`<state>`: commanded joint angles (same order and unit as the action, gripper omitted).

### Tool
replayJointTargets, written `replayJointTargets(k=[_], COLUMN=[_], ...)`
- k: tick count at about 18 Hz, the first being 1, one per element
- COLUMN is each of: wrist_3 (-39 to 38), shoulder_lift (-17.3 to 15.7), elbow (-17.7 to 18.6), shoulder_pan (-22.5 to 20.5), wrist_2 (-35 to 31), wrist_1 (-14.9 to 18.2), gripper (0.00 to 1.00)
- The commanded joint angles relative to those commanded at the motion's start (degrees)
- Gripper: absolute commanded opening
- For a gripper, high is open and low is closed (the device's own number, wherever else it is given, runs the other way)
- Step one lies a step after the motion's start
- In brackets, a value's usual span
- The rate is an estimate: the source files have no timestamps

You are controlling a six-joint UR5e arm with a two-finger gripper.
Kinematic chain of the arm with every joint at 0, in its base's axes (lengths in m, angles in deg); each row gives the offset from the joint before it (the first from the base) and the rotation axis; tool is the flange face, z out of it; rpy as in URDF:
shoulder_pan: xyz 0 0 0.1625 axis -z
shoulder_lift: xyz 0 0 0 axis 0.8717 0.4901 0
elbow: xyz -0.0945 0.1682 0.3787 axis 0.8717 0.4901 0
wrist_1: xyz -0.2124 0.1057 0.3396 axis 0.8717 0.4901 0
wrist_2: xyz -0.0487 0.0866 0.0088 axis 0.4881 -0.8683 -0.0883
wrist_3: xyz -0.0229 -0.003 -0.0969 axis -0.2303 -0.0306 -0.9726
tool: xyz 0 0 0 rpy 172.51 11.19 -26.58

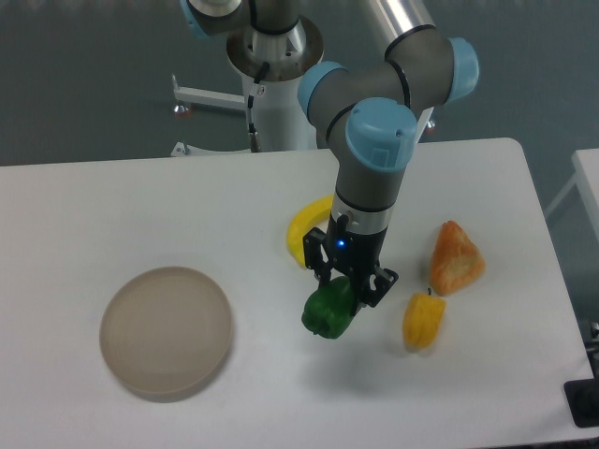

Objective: Pick up the green pepper from the plate
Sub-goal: 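Lift the green pepper off the plate and carry it toward the banana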

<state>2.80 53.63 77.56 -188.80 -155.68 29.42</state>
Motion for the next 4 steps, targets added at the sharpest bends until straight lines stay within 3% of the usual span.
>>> replayJointTargets(k=[4], wrist_3=[0.0], shoulder_lift=[0.0], elbow=[0.35], shoulder_pan=[0.0], wrist_2=[0.0], wrist_1=[-0.17], gripper=[0.37])
